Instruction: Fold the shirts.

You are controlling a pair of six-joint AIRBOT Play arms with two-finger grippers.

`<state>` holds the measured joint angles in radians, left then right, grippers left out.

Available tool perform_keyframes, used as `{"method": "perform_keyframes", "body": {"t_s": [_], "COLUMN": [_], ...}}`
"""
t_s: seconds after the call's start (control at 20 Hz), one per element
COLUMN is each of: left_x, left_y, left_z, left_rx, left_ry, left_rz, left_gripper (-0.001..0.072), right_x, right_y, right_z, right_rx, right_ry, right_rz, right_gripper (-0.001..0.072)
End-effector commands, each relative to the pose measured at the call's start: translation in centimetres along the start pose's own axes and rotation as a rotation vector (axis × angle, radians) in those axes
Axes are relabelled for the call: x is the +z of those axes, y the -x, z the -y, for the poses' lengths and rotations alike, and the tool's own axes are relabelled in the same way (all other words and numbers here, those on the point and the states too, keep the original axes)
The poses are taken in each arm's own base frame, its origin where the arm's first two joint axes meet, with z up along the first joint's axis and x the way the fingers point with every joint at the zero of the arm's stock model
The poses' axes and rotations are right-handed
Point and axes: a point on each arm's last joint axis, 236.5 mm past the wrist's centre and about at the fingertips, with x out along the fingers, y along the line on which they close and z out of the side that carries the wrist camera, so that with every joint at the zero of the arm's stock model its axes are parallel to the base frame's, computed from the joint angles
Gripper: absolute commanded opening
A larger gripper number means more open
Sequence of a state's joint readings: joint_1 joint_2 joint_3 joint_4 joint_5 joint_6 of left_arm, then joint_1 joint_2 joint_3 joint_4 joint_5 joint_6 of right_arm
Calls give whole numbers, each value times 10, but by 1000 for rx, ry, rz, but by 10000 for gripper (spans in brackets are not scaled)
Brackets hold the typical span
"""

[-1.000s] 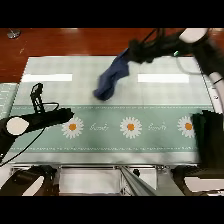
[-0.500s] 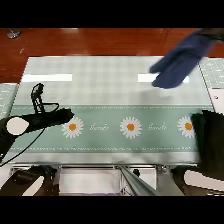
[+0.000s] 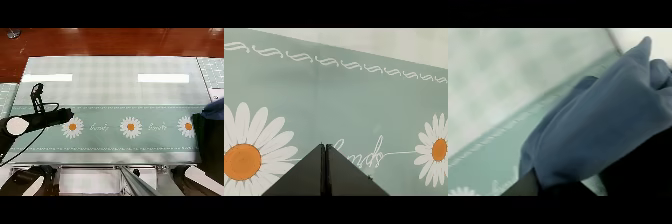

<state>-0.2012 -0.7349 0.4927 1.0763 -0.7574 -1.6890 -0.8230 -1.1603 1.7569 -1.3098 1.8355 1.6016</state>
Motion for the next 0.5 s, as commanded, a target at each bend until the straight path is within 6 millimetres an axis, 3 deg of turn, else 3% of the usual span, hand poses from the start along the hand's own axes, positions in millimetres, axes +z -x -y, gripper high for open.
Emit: {"method": "perform_keyframes", "body": {"t_s": [0.0,0.15,0.3,0.35,0.4,0.45], "left_x": [5,8,10,11,11,12], "left_y": [0,0,0,0,0,0], "left_z": [0,1,1,1,1,1], "left_rx": [-2,-4,-4,-5,-5,-5], "left_ry": [-1,-1,-1,-1,-1,-1], "left_rz": [23,34,44,48,49,51], "left_gripper": [33,33,33,33,34,34], "right_x": [-60,-128,-156,-158,-157,-155], "right_y": [4,-2,-13,-11,-9,-10], "right_z": [77,124,141,148,154,156], "right_rx": [-184,-340,-416,-453,-481,-481], "right_ry": [-207,-434,-504,-538,-546,-544], "right_rz": [-55,-105,-66,-48,-38,-35], "right_gripper": [25,25,30,211,566,627]}}
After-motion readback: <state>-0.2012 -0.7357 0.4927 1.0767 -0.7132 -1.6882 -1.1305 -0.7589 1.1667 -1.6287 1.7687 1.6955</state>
